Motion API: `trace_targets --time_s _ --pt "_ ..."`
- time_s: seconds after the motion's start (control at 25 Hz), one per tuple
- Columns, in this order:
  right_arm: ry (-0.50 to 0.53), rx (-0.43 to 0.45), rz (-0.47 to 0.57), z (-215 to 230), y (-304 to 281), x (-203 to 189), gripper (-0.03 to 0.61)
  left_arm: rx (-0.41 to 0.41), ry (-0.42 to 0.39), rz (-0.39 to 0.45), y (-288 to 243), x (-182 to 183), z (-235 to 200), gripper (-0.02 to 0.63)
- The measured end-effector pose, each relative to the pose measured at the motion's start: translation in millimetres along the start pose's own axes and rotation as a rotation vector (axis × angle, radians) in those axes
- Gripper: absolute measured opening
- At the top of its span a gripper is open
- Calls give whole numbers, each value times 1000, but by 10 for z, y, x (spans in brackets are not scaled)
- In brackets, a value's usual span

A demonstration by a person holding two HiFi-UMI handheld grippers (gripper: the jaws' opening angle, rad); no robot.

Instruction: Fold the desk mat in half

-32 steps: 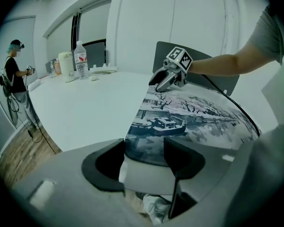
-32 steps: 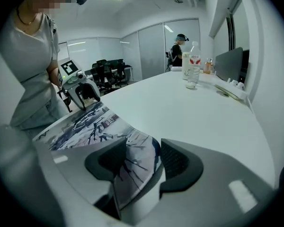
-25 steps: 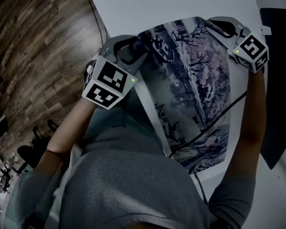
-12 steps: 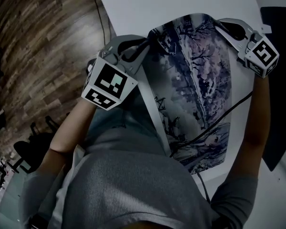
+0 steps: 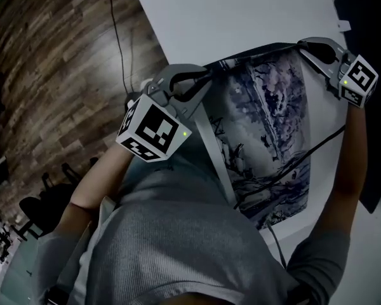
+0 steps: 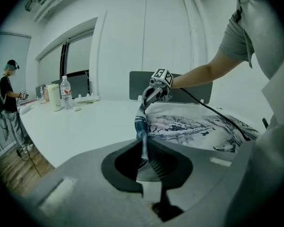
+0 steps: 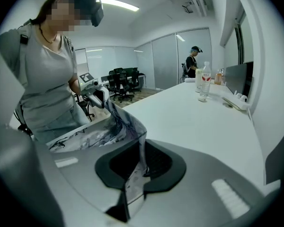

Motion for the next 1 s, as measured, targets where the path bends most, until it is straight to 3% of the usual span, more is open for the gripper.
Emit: trace_targets --time_s 0.68,1.0 --pt "-81 -219 -125 -872 480 -748 28 -30 -149 -8 2 -27 1191 34" --pt "-55 -229 -175 -1192 619 -1045 28 -45 -174 -48 -11 -107 1652 34"
Point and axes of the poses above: the fingertips, and each gripper's own axes: y backward along the fingers, z to its right, x out of its top, the point moved 2 cm from there along y, backward along the fingers, and after that the axes turned 3 degrees about y, right-handed, at the moved point
